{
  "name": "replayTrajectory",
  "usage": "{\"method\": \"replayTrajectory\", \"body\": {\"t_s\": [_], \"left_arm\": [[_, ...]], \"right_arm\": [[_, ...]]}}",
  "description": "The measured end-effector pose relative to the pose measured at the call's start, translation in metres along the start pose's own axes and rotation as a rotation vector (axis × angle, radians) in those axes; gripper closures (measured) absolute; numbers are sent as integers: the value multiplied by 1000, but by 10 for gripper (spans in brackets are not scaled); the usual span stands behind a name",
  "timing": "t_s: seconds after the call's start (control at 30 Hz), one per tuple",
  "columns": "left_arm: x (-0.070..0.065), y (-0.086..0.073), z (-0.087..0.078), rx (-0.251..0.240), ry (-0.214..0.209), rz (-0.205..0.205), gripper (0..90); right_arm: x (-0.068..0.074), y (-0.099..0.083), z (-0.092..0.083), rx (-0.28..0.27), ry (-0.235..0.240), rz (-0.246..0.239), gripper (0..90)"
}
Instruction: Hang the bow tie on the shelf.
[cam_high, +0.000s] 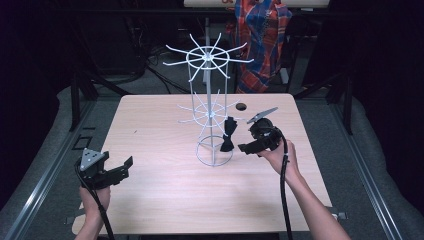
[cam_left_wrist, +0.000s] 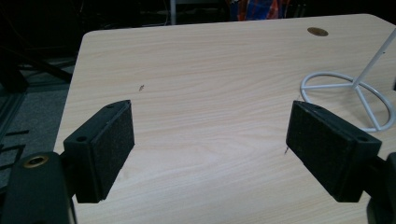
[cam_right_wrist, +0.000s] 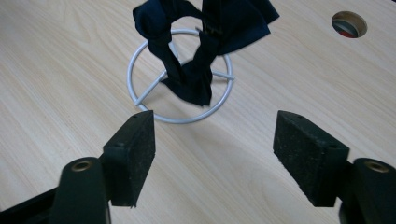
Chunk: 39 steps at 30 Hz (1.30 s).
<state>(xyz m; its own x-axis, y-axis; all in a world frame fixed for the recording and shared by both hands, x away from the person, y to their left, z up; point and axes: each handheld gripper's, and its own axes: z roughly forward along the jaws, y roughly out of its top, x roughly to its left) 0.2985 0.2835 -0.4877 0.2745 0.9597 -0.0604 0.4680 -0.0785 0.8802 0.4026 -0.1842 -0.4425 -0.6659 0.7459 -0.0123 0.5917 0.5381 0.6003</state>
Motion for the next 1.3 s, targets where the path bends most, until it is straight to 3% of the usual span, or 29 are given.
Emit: {"method": "replayTrajectory", "body": {"t_s": [0.27,0.63,1.03,1.3], "left_arm": [[0,0,0,1,-1,-1,155],[0,0,-1,2,-4,-4,155],[0,0,-1,0,-7,-3,155],[0,0,0,-2,-8,-5,155]], "right_arm": [[-6,-11,-11,14,-8,23,162],[-13,-32,-25,41,-30,32,141],[-16,-58,-29,100,-36,26,99],[-20,-77,-31,133,-34,48,66]]}}
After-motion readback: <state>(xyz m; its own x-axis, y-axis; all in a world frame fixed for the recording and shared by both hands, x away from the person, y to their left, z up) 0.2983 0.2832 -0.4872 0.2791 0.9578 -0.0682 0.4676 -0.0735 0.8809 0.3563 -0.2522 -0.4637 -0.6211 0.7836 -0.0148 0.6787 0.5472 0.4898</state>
